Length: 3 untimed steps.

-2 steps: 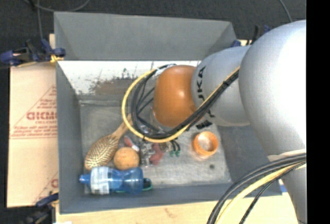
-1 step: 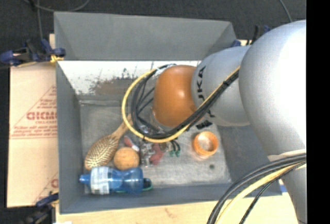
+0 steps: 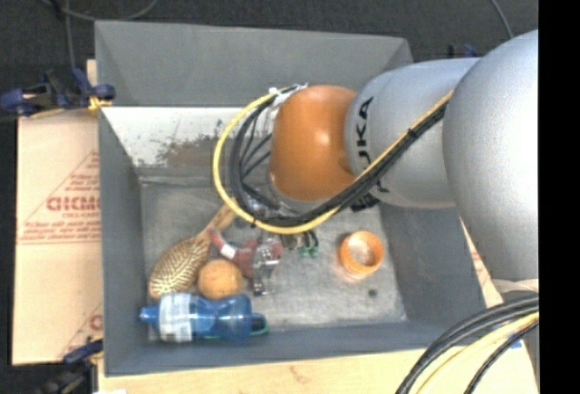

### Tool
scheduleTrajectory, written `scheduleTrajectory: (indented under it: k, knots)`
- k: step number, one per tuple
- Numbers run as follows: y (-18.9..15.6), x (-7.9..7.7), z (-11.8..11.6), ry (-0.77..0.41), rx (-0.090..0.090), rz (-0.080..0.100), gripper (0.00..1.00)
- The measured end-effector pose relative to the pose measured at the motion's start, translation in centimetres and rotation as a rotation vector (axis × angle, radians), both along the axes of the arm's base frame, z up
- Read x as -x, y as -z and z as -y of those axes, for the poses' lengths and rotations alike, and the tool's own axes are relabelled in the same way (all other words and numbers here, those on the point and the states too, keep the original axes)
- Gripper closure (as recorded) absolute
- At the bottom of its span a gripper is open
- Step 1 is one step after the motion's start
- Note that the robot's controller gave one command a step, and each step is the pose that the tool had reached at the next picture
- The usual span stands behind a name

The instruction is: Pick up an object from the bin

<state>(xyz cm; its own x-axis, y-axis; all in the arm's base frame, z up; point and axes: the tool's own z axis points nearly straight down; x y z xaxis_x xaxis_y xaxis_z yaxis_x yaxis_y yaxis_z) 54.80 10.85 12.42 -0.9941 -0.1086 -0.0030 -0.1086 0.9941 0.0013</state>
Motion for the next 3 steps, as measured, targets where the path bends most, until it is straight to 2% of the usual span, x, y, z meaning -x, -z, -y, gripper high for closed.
scheduleTrajectory:
  k: [1,2,3]
  knots:
    - [0.0,0.0,0.0,0.000,0.000,0.000,0.00]
    - [2.8,-0.1,0.0,0.072,-0.001,0.002,0.00]
    - [5.1,-1.5,1.5,0.071,-0.001,0.010,1.00]
